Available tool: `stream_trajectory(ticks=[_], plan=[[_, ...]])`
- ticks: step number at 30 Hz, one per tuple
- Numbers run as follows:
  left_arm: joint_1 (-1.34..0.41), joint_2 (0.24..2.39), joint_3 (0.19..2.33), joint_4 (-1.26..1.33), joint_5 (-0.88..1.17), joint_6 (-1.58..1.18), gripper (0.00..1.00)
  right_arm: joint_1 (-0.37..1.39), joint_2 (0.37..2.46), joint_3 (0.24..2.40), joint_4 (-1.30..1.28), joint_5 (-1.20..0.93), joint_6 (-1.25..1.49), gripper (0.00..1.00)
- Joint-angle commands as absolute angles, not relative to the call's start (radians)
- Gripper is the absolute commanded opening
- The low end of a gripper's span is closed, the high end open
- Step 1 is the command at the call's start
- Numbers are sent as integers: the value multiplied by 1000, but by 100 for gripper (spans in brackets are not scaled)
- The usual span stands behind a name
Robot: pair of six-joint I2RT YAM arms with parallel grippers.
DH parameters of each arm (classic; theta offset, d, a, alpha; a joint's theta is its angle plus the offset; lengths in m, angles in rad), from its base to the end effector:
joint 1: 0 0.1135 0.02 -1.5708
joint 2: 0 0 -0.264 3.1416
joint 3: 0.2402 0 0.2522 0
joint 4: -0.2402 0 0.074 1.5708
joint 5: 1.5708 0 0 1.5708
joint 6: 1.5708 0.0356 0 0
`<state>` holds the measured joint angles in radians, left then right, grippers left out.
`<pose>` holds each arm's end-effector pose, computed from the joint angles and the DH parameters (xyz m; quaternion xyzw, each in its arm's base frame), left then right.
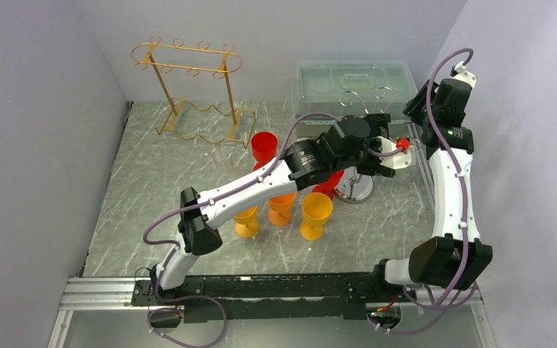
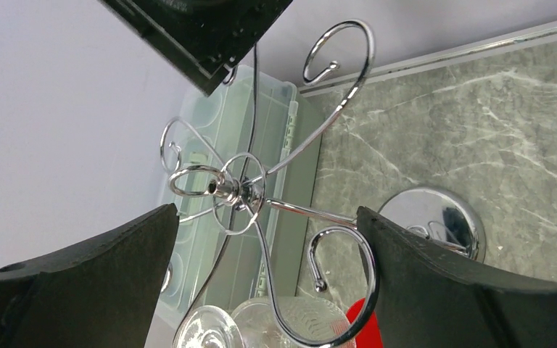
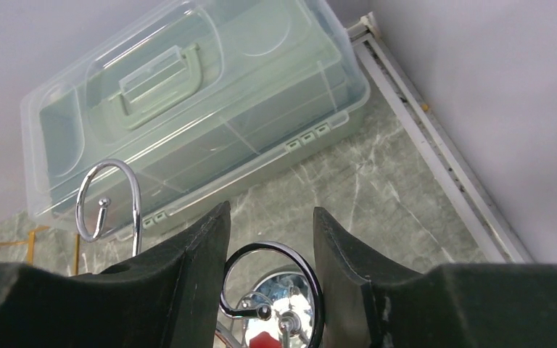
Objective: Place the wine glass upside down on the wine glass rack
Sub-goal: Adjust the wine rack at the center of the board.
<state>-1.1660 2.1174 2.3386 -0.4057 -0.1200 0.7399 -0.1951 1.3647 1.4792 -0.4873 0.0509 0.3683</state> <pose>0.1971 -0.4492 0.4313 0.6037 0.4760 -0.0898 0.6331 0.2984 -0.0608 0.4196 0.2433 0.7891 0.0278 0.5633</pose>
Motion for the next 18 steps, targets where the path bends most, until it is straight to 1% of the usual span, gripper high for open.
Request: stream_trajectory(ticks=[1,15,18], plan=[[-1116,2030,2355,-305,-169,724,98,-198,1273,1449,-531,133,318,43],[-1083,1989,2303,-332,-153,718,98,-205,1200,1361,-531,208,331,42],[-1083,1975,2279,-352,-144,700,98,-207,1189,1355,-525,208,333,43]])
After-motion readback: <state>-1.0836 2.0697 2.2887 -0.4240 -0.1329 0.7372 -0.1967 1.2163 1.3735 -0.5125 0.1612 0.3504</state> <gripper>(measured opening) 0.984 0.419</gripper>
